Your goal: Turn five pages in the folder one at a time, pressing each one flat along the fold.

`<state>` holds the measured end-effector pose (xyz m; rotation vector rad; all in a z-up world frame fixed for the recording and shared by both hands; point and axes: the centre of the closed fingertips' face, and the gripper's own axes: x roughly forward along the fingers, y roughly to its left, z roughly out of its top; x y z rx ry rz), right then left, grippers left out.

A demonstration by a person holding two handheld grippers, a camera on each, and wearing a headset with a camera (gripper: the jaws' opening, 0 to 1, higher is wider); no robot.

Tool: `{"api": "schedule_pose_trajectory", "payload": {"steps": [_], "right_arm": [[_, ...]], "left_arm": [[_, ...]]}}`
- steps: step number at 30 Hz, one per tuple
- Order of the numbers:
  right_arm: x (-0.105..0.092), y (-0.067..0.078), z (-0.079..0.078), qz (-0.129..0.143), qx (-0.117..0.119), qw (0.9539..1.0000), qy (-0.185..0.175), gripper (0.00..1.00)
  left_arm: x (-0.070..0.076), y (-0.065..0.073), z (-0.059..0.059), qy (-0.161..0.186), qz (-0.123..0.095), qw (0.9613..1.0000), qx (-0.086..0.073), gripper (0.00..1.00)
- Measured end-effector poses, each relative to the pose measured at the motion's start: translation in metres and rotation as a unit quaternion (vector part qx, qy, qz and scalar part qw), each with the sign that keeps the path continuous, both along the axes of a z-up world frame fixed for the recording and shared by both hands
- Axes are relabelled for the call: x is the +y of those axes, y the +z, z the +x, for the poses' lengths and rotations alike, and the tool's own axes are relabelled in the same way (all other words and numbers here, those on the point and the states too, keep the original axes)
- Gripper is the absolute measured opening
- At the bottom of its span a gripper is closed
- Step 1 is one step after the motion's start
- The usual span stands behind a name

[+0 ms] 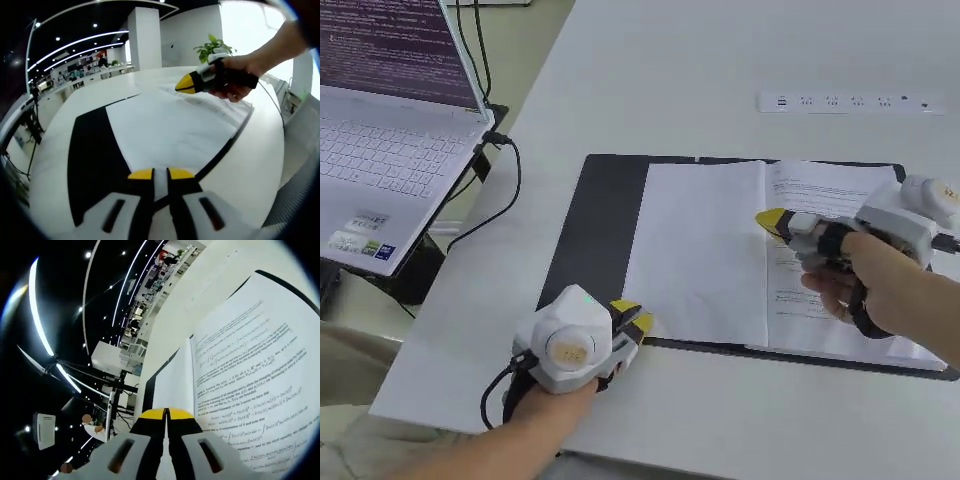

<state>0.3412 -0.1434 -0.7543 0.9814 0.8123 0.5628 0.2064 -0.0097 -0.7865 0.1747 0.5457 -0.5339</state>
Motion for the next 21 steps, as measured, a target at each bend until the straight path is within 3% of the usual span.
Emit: {"api": "schedule_pose_trajectory", "payload": {"steps": [6, 9, 12, 21], "right_arm": [[-0.002, -0.013, 0.014, 0.011, 0.028, 0.9996, 0.0, 0.0], [0.0, -0.021, 0.014, 0.022, 0.055, 0.9982, 0.005, 0.0], [0.001, -0.022, 0.02, 0.035, 0.06, 0.9976, 0.006, 0.0], [0.004, -0.022, 0.038, 0.033, 0.06, 0.9976, 0.002, 0.0]], "left_arm": [[0.001, -0.001, 0.001, 0.001, -0.001, 1.0, 0.0, 0.08], [0.001, 0.0, 0.0, 0.003, -0.002, 1.0, 0.001, 0.08], [0.001, 0.0, 0.001, 0.005, -0.002, 1.0, 0.002, 0.08], [0.0, 0.001, 0.001, 0.006, -0.003, 1.0, -0.001, 0.08]]}}
